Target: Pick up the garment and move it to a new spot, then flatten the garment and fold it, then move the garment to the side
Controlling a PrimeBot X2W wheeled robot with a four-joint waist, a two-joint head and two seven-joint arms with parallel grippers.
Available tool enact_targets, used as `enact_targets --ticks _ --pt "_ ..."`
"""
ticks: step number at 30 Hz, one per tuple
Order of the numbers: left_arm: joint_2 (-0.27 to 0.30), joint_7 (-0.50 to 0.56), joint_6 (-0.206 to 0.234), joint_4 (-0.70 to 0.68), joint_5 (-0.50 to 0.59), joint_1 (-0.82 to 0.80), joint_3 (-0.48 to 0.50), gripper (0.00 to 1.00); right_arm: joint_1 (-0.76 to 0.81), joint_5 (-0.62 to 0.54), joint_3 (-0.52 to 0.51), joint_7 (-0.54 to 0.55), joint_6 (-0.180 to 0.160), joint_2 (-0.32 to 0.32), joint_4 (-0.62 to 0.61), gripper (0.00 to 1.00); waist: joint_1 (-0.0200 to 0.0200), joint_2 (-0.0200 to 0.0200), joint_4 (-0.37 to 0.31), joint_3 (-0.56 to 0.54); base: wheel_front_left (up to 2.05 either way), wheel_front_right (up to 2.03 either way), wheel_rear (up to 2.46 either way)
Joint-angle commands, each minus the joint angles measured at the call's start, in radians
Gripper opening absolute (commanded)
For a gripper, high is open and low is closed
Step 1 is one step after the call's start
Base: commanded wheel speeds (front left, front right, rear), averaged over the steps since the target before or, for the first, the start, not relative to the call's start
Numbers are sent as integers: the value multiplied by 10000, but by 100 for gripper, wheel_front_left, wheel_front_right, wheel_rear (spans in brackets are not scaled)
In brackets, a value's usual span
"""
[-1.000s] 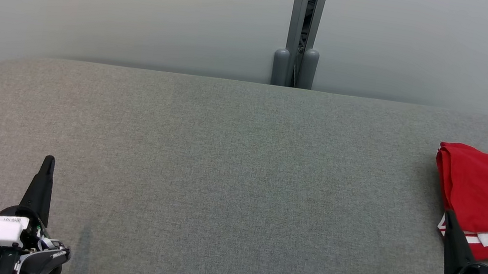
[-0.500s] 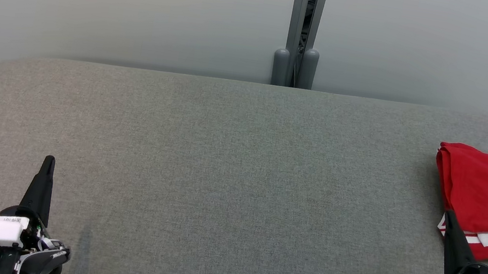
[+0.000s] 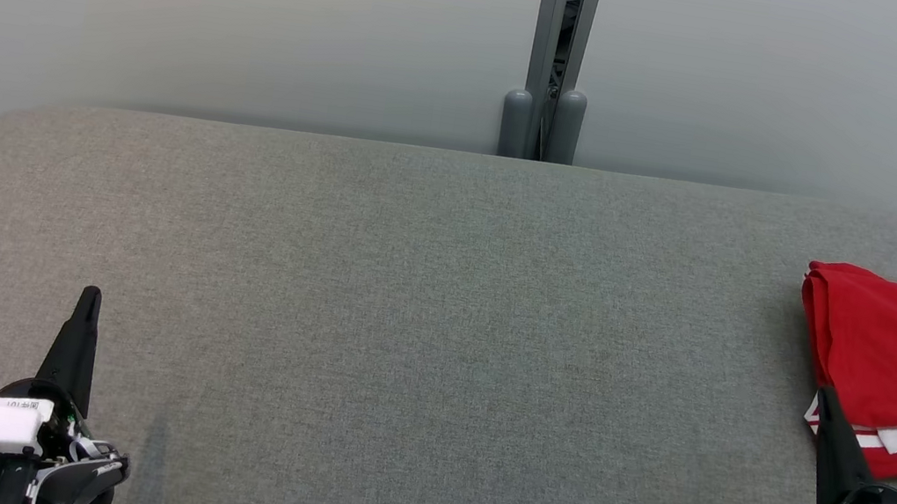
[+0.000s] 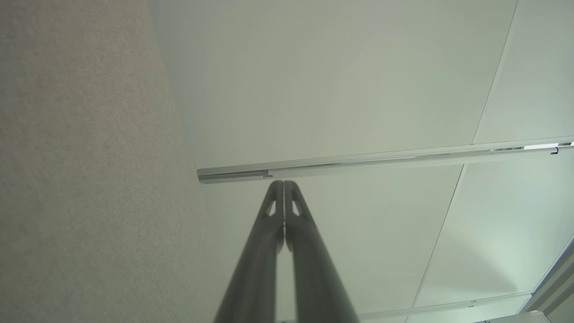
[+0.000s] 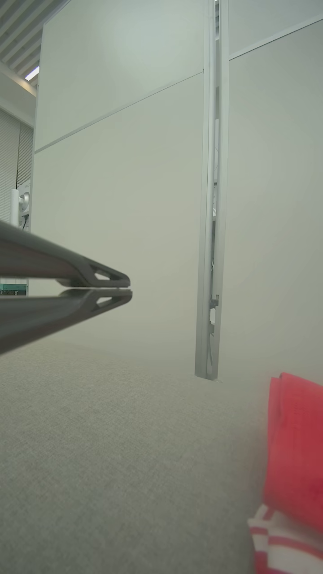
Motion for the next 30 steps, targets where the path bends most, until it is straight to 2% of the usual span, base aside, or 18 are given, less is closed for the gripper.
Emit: enact_targets --ticks 1,30 --pt "18 15 -52 -1 46 -173 48 0 -56 32 -19 57 4 -86 18 0 0 0 0 0 0 0 0" --pt "7 36 -52 0 54 -176 64 0 -55 28 -15 53 4 -86 18 0 0 0 0 0 0 0 0"
